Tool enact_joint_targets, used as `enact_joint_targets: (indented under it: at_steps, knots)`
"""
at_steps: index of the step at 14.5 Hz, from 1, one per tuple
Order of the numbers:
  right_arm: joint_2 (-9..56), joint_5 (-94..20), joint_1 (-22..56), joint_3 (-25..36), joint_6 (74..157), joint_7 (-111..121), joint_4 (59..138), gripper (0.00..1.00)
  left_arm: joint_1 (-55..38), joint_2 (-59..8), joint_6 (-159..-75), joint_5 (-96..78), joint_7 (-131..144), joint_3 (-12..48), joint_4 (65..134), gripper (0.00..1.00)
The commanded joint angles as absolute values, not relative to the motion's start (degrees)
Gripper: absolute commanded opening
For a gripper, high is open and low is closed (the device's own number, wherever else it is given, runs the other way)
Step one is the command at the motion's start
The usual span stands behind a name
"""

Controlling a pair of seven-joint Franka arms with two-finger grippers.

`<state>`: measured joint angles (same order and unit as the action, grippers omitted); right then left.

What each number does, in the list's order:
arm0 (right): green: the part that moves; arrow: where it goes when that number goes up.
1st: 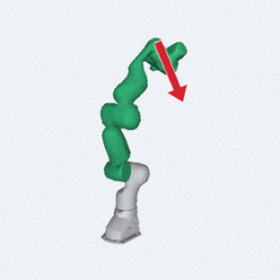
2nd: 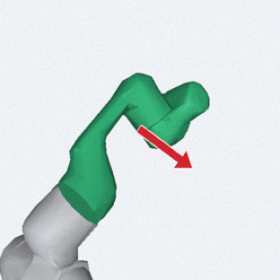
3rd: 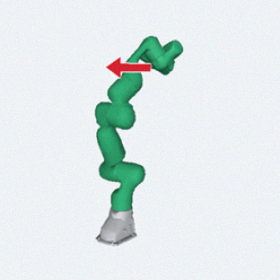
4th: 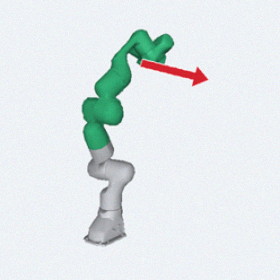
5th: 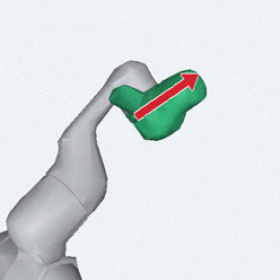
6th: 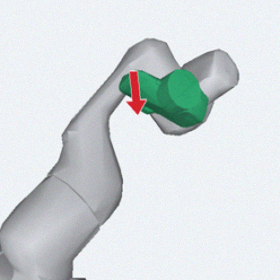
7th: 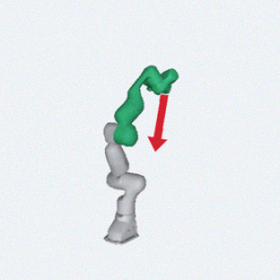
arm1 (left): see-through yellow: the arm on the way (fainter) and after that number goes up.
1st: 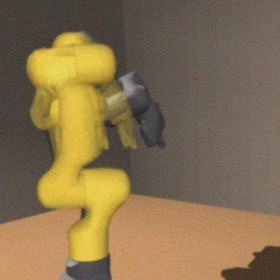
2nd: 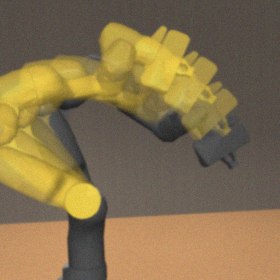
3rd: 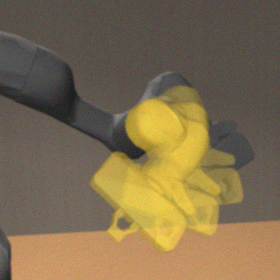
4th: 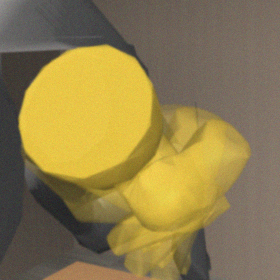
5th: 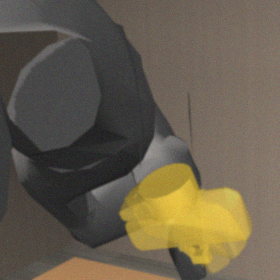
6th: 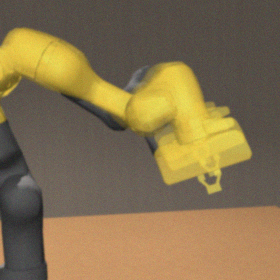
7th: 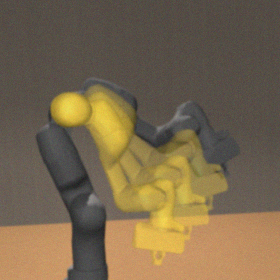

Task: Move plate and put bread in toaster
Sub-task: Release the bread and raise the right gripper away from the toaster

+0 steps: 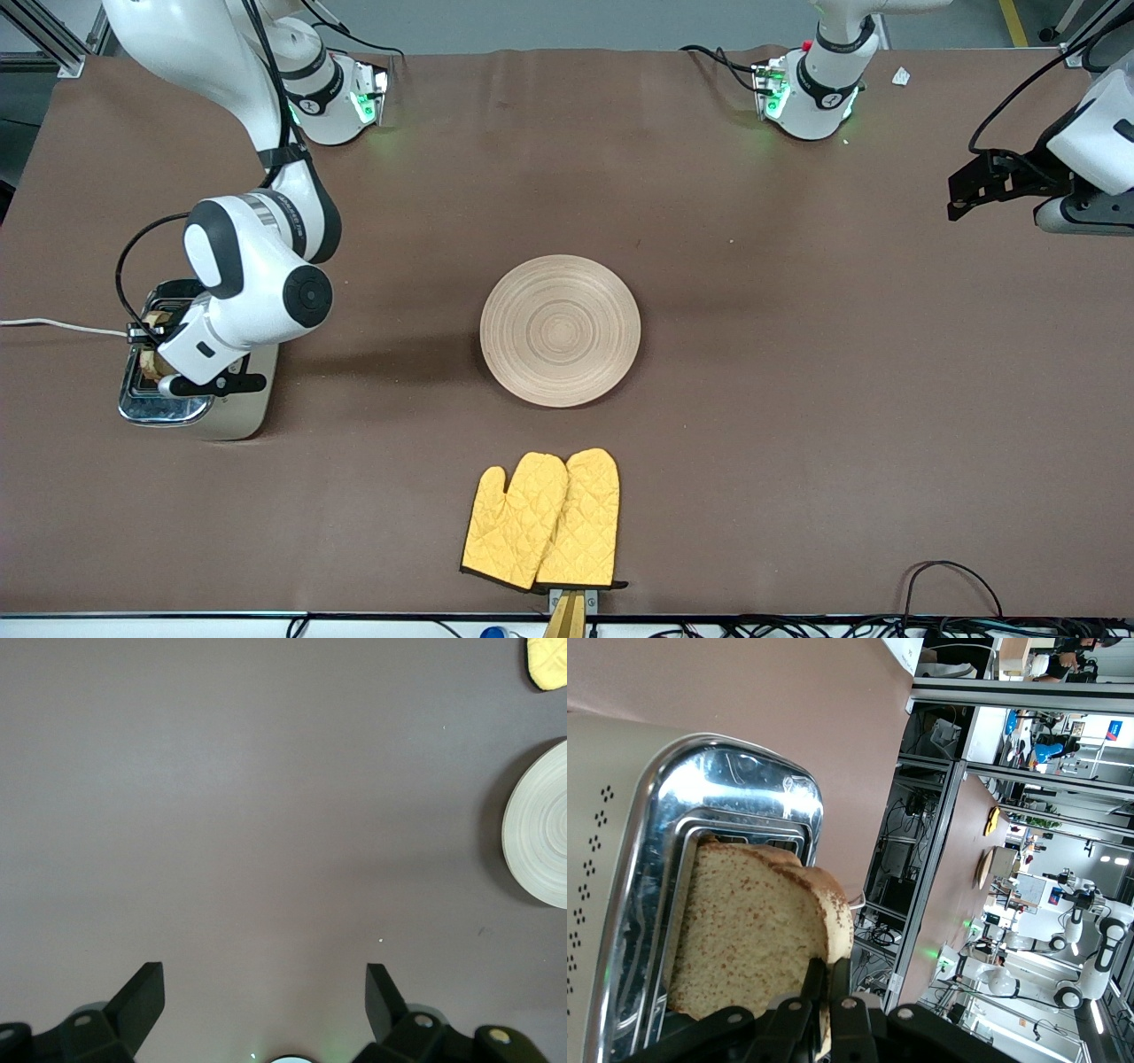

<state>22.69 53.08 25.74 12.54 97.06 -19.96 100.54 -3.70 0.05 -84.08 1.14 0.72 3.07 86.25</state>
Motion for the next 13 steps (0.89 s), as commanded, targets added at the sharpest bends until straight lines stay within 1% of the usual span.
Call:
enact_joint_targets:
  at_steps: [1, 2, 4, 5, 7, 8, 9, 13]
  knots:
    - [24.9, 48.6, 25.1, 12.6, 96.5, -20.2, 96.3, 0.86, -3.5, 0.9, -83.2, 0.3, -0.2, 2.8, 86.0, 1.0]
    - [24.8, 47.5, 25.0, 12.6, 96.5, -20.1, 96.0, 1.0, -3.5, 0.9, -83.2, 0.4, -0.2, 2.8, 86.0, 1.0]
    - [24.6, 46.8, 25.3, 12.4, 95.9, -20.0, 95.2, 1.0, -3.5, 0.9, -83.2, 0.4, -0.2, 2.8, 86.0, 1.0]
    - [24.6, 44.8, 25.4, 12.5, 94.8, -20.0, 93.5, 1.0, -3.5, 0.9, -83.2, 0.5, -0.2, 2.8, 86.0, 1.0]
    - [24.3, 36.3, 24.9, 12.7, 93.0, -20.0, 88.3, 1.0, -3.5, 0.9, -83.2, 0.7, -0.3, 2.8, 86.0, 1.0]
    - [23.7, 32.5, 24.1, 12.8, 92.8, -20.0, 86.9, 1.0, -3.5, 0.9, -83.1, 1.0, -0.3, 2.7, 84.9, 1.0]
    - [22.2, 29.6, 23.6, 12.7, 92.8, -20.0, 86.1, 1.0, -3.5, 0.9, -83.1, 1.1, -0.3, 2.2, 83.9, 1.0]
    - [14.8, 17.3, 21.4, 13.0, 93.0, -20.1, 83.3, 1.0, -3.5, 0.9, -83.0, 1.2, 0.0, 1.2, 83.8, 1.0]
